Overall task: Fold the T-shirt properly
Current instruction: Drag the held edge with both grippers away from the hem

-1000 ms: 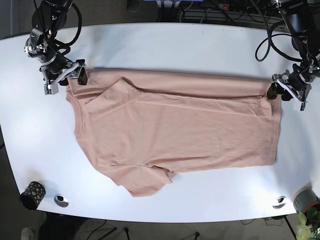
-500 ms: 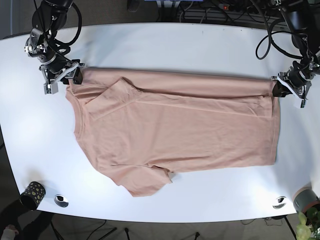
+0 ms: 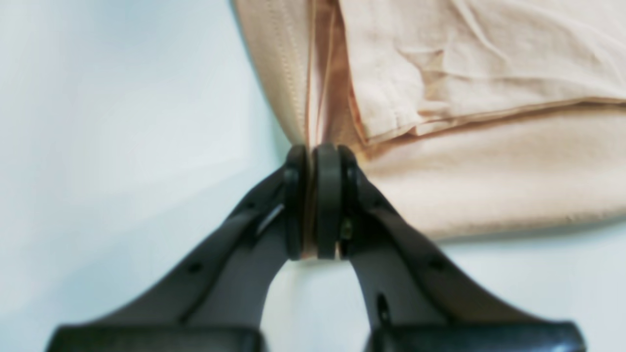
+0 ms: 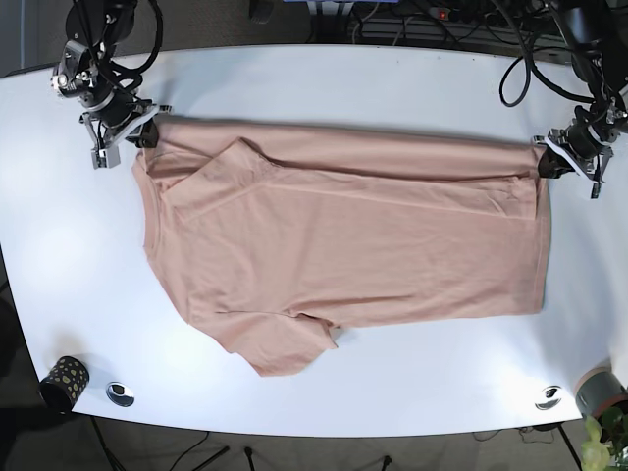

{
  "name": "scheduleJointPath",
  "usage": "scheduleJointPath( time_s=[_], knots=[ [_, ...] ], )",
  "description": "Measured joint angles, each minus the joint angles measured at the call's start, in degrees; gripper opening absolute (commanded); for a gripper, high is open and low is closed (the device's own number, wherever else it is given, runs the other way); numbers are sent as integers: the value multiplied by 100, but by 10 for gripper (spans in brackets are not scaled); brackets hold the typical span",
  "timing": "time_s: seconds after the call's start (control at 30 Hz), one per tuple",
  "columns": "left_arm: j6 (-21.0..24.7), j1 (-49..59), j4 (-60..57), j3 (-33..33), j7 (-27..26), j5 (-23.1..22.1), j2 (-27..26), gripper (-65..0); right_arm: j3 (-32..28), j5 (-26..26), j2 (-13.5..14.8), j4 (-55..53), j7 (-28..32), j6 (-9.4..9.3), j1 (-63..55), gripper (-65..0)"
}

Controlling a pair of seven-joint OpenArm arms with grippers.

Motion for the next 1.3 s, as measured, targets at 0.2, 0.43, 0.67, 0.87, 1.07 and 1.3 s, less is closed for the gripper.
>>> scheduleJointPath(
  time_s=[0.2, 0.43, 0.67, 0.87, 1.07, 1.3],
  knots=[
    [0, 566, 505, -168, 39, 2, 15, -633, -2, -70, -256, 621, -114, -2, -437, -650],
    [2, 1196, 920, -535, 37, 20, 125, -633, -4, -72, -376, 1071, -122, -2, -1082, -650],
    [0, 1617, 1134, -787, 44, 33, 131, -633, -2, -70, -374, 1381, -122, 0, -1611, -650],
    [0, 1856, 1235, -905, 72, 66, 127, -628, -2, -59, -376, 1558, -127, 0, -1915, -639],
    [0, 1845, 1239, -898, 79, 70, 125, -504, -2, -59, -367, 1580, -122, -2, -1967, -323],
    [0, 1657, 1237, -901, 155, 149, 116, -343, -2, -66, -372, 1843, -103, -2, -1917, -171]
  ],
)
